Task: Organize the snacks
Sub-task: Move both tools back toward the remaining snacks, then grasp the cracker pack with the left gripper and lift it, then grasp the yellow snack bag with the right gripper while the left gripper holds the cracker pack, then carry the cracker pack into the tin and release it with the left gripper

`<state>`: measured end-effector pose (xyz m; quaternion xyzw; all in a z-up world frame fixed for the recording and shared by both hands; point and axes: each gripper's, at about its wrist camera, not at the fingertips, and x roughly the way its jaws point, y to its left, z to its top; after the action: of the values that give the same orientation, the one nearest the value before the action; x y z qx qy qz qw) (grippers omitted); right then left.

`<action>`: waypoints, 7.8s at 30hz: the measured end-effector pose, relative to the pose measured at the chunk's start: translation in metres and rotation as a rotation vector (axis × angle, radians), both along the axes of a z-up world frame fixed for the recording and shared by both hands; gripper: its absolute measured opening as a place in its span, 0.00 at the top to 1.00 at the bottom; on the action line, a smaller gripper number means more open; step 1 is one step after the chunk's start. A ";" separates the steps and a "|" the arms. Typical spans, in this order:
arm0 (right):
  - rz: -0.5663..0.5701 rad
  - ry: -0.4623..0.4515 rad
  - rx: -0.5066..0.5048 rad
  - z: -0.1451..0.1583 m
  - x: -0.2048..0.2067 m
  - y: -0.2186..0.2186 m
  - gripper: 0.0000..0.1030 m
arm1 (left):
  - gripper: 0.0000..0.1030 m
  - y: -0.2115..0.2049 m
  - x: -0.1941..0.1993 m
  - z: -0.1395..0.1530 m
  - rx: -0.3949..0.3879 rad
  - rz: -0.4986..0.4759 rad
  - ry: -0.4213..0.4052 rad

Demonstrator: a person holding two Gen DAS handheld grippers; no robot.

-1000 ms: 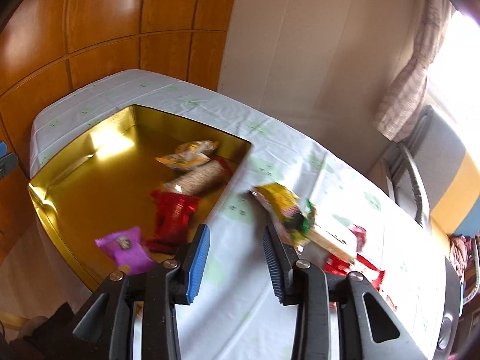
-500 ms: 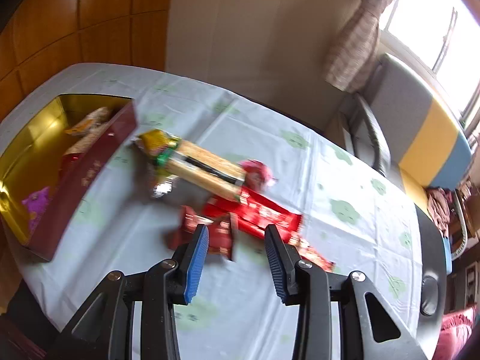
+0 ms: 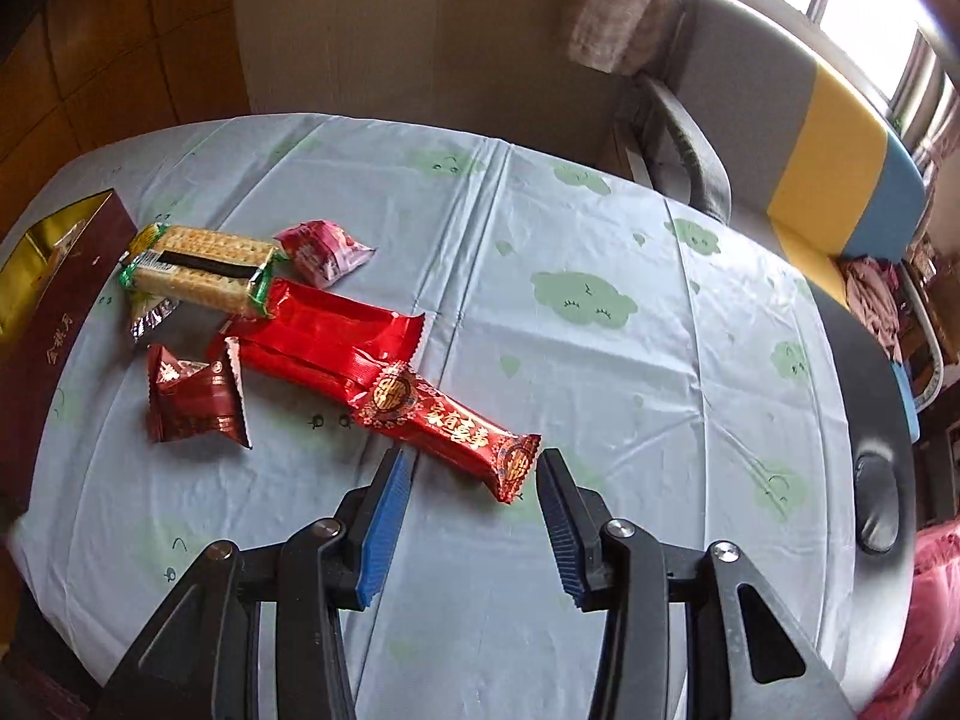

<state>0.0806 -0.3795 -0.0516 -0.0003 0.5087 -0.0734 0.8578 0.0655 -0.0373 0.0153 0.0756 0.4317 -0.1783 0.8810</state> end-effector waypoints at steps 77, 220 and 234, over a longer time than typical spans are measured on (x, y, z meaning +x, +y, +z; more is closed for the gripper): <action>-0.054 0.001 0.014 0.009 -0.001 -0.008 0.56 | 0.48 -0.174 -0.069 -0.089 0.003 -0.430 0.289; 0.467 0.154 -0.166 -0.043 -0.063 0.113 0.66 | 0.54 -0.067 -0.055 -0.040 0.030 0.000 -0.100; 0.467 0.153 -0.161 -0.043 -0.063 0.110 0.66 | 0.54 -0.028 -0.044 -0.033 0.012 0.102 -0.101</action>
<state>0.0173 -0.2694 -0.0948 -0.1914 0.5508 0.0865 0.8078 0.0211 -0.0657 -0.0172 0.0678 0.3910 -0.1267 0.9091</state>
